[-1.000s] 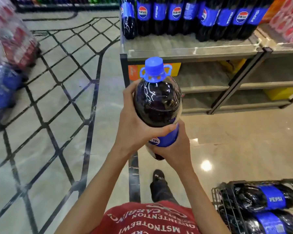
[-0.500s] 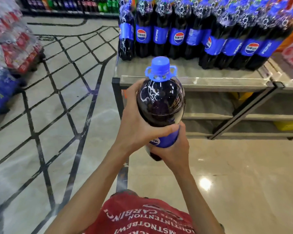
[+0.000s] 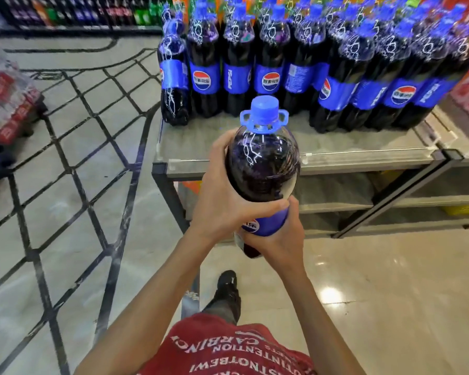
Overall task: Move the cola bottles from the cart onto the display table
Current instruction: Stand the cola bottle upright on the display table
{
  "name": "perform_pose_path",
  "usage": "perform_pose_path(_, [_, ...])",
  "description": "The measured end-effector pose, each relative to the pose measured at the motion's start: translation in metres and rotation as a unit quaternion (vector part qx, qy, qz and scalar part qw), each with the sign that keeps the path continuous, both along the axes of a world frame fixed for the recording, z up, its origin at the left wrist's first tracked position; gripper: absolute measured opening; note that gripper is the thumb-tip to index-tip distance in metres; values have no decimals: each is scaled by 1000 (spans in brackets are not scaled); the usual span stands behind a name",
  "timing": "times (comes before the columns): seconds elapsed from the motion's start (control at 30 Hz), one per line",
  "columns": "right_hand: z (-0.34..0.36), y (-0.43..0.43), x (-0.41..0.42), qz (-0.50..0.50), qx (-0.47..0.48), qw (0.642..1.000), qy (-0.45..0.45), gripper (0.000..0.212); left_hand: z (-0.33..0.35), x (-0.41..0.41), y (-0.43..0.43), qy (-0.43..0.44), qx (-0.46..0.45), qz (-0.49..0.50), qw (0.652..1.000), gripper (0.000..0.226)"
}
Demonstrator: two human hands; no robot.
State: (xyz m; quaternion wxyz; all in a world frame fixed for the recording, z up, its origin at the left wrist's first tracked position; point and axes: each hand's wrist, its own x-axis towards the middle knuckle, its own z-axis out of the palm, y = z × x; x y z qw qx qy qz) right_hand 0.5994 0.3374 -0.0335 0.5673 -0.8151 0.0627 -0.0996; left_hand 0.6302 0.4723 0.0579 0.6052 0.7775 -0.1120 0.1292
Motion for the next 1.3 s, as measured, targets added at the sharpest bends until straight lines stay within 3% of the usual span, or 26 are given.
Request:
perform_pose_path(0.23, [2,-8,106,-33,-25,999,9,81,3,113,-8,-9,-7,-31,999,111])
perform_pose_path(0.47, [-1,-11,179,-69,-12,997,33,99,-2,200,-17,-2,10,-74,997,115])
perform_pose_path(0.8, [-2,-37,244,-90,2,995,31,92,-10,273,-46,-1,4,-88,996,109])
perform_pose_path(1.3, [-29,-121,355,-25,47,997,48,82,-36,358,-128,-24,-11,-46,999,108])
